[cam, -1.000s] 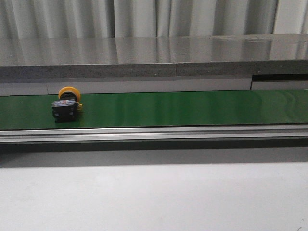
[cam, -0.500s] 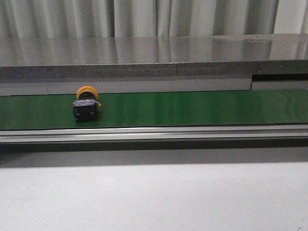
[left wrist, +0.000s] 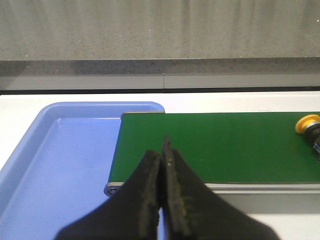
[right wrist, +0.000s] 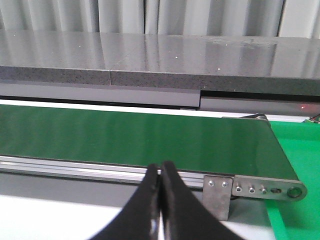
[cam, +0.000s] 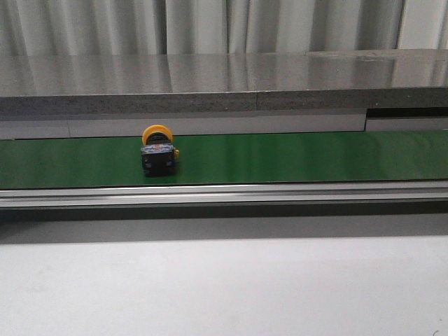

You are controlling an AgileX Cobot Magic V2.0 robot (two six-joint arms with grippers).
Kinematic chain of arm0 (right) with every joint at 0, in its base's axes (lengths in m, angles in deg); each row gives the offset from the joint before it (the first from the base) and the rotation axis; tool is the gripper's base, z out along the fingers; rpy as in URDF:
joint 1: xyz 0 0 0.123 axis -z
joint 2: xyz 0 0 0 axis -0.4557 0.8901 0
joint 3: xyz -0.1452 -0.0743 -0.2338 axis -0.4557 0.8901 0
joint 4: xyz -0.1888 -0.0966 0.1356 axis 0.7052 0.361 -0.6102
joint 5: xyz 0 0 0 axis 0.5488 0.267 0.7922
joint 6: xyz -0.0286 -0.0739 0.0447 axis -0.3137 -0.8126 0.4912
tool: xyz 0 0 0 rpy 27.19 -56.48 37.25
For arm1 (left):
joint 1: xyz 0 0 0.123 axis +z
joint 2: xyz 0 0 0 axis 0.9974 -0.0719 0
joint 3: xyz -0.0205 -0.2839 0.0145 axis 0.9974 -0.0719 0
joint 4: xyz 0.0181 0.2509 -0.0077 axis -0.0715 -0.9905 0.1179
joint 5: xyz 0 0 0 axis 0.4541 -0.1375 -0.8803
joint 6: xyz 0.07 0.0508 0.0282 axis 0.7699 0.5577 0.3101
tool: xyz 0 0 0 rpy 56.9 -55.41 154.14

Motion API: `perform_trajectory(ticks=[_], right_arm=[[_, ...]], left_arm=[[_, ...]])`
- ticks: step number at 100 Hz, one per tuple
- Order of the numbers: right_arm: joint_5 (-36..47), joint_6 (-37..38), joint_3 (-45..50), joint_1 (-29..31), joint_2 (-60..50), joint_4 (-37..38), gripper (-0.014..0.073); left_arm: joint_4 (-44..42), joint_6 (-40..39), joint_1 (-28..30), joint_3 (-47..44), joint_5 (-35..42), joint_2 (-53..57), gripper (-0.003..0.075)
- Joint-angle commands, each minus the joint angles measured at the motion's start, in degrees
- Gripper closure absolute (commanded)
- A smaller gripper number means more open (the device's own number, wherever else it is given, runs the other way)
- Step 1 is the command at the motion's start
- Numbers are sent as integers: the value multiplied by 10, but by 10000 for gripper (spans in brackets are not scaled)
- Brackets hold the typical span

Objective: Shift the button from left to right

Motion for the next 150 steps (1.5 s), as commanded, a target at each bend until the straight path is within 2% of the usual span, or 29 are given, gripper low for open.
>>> perform_trajectory(ticks=[1,32,53,65,79,110,133,150], right_arm=[[55,0,-9,2,-12,1,662],[56,0,-11,2,-12,0,662],[50,0,-46,2,-12,-3,662],[24,0,-82,2,-10,-13,662],[-44,0,-136,2,15,-19,662],[-178,0,-271,2,161,-73,662],[-274,0,-374,2,289,-74,662],[-305,0,-448,2,371,-74,662]], left_arm=[[7,-1,-3,15,49,-3,740],[7,-1,-3,15,49,-3,740],[7,-1,-3,15,49,-3,740],[7,-1,-3,15,49,-3,740],[7,-1,-3,15,49,-3,740],[7,-1,-3,15,49,-3,740],[7,-1,-3,15,49,-3,740],[7,-1,-3,15,49,-3,740]])
